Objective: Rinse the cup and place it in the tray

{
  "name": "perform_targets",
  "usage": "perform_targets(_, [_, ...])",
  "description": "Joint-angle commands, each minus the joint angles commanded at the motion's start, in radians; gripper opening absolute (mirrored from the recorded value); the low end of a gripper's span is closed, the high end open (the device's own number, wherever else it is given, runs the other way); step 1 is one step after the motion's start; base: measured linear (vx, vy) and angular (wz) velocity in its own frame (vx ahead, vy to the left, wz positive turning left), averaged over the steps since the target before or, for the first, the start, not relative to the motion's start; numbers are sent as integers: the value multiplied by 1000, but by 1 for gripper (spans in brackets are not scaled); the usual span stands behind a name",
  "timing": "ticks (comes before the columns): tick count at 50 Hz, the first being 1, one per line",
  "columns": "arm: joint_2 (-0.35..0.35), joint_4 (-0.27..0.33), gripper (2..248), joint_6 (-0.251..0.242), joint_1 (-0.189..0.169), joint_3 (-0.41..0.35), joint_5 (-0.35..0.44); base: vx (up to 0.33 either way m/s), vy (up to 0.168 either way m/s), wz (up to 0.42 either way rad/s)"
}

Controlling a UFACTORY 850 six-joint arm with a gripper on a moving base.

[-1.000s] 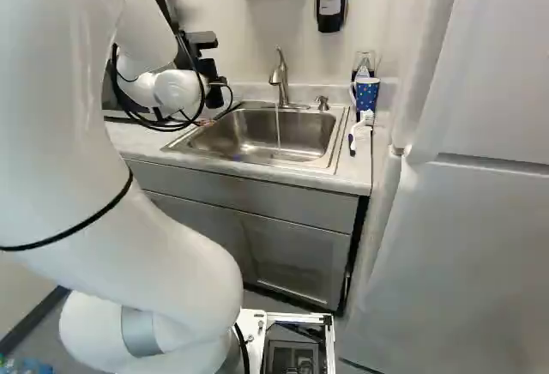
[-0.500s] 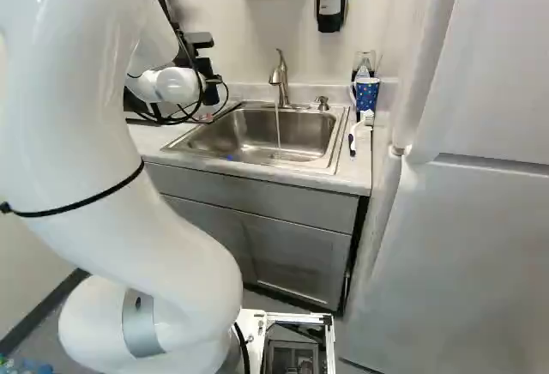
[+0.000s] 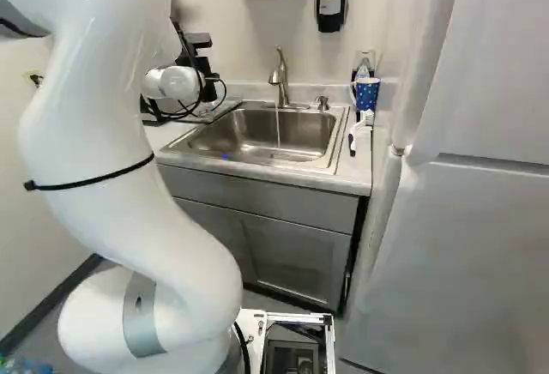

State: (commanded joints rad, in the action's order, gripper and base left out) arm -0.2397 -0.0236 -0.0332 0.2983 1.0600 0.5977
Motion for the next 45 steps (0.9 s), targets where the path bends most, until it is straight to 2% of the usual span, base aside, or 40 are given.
perform_targets(28, [-162, 0, 126, 0, 6, 137, 0, 0, 0, 0])
perform_targets(45, [-201, 0, 126, 0, 5, 147, 0, 0, 0, 0])
